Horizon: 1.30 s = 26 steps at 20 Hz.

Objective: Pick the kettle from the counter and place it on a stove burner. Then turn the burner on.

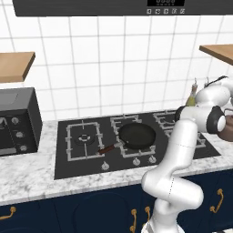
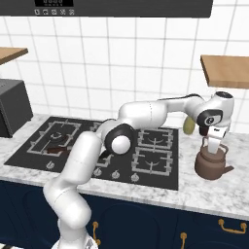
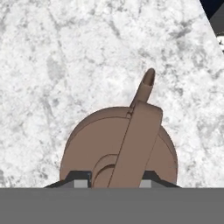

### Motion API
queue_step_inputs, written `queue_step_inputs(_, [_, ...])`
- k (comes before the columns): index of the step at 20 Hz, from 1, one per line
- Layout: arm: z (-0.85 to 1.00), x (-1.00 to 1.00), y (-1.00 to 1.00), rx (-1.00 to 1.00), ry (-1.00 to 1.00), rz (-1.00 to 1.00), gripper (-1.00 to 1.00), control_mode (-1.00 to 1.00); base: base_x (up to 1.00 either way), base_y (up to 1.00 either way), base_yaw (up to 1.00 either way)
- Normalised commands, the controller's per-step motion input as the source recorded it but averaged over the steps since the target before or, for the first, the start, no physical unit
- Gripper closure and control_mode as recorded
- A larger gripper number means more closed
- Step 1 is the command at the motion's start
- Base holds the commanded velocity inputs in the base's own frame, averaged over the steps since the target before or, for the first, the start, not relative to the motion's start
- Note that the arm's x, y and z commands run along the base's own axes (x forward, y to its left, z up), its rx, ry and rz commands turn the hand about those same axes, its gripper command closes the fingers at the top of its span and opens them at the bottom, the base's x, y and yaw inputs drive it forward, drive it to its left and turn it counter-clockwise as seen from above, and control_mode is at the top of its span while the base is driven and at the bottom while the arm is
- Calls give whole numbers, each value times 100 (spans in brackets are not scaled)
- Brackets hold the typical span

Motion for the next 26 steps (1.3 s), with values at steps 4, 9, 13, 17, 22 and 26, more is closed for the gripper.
queue_step_inputs(4, [4, -31, 0, 0, -3, 0, 100, -100, 0, 0, 0])
queue_step_inputs(9, [31, -83, 2, 0, -14, 0, 100, -100, 0, 0, 0])
queue_step_inputs(13, [37, -76, 28, 0, -21, 3, 100, -100, 0, 0, 0])
queue_step_inputs(17, [19, -51, 66, 0, -27, 15, 100, -100, 0, 0, 0])
queue_step_inputs(22, [21, -43, 76, 0, -22, 20, 100, -100, 0, 0, 0])
queue_step_inputs(26, [27, -24, 77, 0, -3, 24, 100, -100, 0, 0, 0])
